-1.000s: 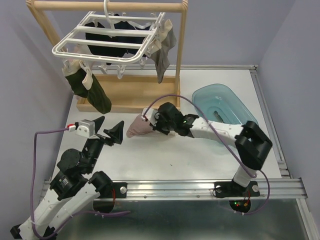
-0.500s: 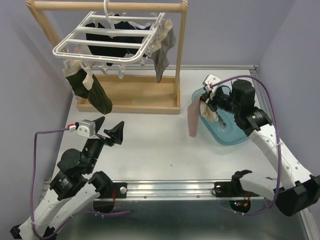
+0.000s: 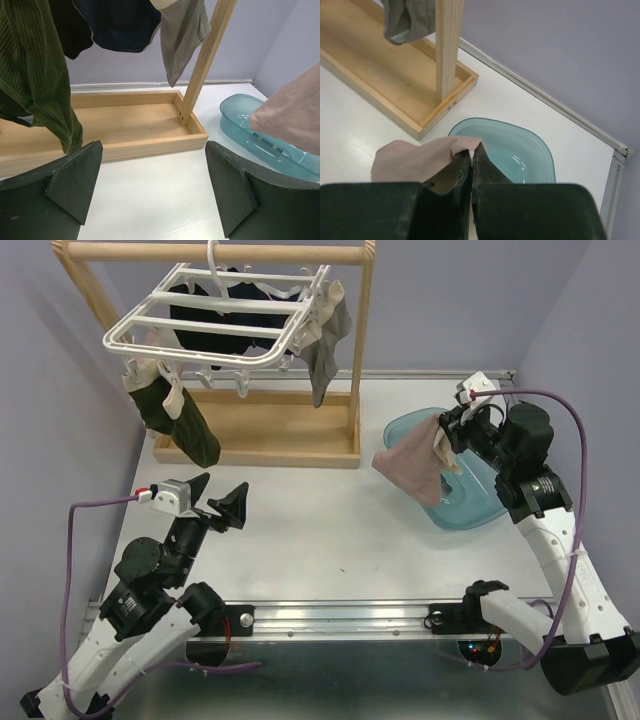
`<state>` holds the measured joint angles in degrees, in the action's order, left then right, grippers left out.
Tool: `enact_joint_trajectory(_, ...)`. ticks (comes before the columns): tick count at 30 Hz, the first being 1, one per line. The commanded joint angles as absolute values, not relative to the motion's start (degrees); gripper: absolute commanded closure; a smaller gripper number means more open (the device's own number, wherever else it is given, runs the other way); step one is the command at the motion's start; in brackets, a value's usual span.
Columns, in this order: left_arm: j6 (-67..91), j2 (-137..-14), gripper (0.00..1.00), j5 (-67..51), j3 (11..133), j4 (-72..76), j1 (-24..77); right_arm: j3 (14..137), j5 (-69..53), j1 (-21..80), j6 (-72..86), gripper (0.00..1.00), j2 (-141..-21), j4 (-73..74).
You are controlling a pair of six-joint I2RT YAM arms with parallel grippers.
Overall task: Remove the underwear clipped to the hanger
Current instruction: Place the underwear in the bin.
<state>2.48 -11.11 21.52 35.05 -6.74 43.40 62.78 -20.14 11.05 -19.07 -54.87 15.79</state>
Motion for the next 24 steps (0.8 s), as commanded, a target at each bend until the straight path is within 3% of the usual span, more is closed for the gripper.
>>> enact_joint_trajectory(1,2.7,-11.3,0.05,22.0,35.3,-4.8,43.3,60.6,-14.2,9.8,-15.8,1.0,-54.3,9.7)
enact_joint_trajectory(16,2.7,-10.5,0.05,21.4,35.4,-4.8,43.3,55.2,3.2,7.4,-22.1,0.99,-60.9,4.1)
enact_joint_trajectory(20,2.8,-10.2,0.05,21.1,35.4,-4.8,43.2,54.6,3.3,7.4,-22.9,0.91,-62.9,4.0)
enact_joint_trajectory(21,2.8,-10.1,0.05,21.2,35.4,-4.8,43.2,54.6,3.6,7.3,-22.9,0.87,-63.2,3.9)
enact_joint_trajectory(22,2.7,-10.0,0.05,21.2,35.4,-4.7,43.2,54.6,3.9,7.4,-23.1,0.57,-63.4,4.0)
enact_joint_trajectory(24,2.8,-9.8,0.05,21.2,35.4,-4.8,43.3,54.3,4.1,7.4,-24.3,0.35,-64.1,4.0)
